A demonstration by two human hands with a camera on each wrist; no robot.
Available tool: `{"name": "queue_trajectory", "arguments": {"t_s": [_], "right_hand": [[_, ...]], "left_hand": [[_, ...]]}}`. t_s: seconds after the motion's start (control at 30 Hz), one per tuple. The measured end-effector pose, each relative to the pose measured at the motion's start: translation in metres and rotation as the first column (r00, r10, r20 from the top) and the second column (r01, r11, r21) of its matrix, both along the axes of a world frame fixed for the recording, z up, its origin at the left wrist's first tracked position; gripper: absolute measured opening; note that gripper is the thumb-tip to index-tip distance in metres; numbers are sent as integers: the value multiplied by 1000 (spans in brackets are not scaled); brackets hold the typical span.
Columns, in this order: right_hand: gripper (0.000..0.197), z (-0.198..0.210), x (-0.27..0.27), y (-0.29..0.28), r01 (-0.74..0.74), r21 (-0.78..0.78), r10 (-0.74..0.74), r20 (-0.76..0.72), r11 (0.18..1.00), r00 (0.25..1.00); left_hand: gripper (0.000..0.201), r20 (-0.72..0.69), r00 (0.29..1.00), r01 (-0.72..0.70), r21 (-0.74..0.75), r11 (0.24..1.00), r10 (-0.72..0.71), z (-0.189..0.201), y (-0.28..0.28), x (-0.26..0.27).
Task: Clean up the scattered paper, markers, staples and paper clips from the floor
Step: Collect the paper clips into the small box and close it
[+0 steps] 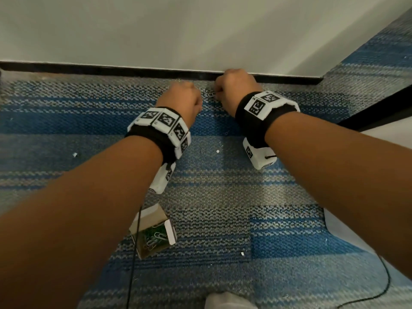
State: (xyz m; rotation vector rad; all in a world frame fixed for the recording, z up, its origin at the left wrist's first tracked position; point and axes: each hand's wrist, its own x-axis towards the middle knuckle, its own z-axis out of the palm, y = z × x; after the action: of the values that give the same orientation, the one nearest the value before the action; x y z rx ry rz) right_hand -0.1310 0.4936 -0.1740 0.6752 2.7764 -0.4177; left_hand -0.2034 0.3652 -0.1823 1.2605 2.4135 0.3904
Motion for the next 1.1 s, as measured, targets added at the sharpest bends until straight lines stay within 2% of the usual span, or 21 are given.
{"name": "queue_trajectory", "arguments": {"t_s": [0.13,0.23,0.4,0.47,0.53,0.63,0.73,0.87,0.93,1.0,1.1], "right_hand": [[24,1,0,1,-34,0,34,20,999,999],[25,3,2,2,-55,5,55,53,998,997],[36,8,2,1,-142,12,140,98,990,985],[33,8,1,-3,-168,60,158,141,984,977],[30,11,-1,-8,-141,56,131,154,988,979],[29,18,3,-10,-50,13,49,92,999,995],[27,22,15,-13,115,-102,-117,-18,988,993],[11,23,38,-45,193,-364,-266,-161,911,950],[8,29,47,-72,164,-498,-310,-225,851,924],[22,34,56,-102,104,-630,-348,-278,770,895],[26,44,74,-142,-44,-668,-267,-356,743,896]], "left_hand": [[41,-72,997,23,-84,996,-29,-6,8,6],[35,-70,998,-11,-124,992,2,-5,10,7],[22,-4,996,-94,-91,991,95,5,11,10],[22,2,995,-100,-156,983,102,8,8,12],[23,22,993,-106,-189,976,112,11,-3,10],[26,53,979,-190,-123,974,197,21,-23,3],[28,87,968,-230,-44,972,234,43,-46,1],[12,139,951,-297,176,938,275,73,-89,12],[9,168,943,-321,232,918,287,80,-116,21],[8,204,930,-353,264,898,306,85,-141,35],[12,232,918,-378,272,885,321,82,-174,67]]}}
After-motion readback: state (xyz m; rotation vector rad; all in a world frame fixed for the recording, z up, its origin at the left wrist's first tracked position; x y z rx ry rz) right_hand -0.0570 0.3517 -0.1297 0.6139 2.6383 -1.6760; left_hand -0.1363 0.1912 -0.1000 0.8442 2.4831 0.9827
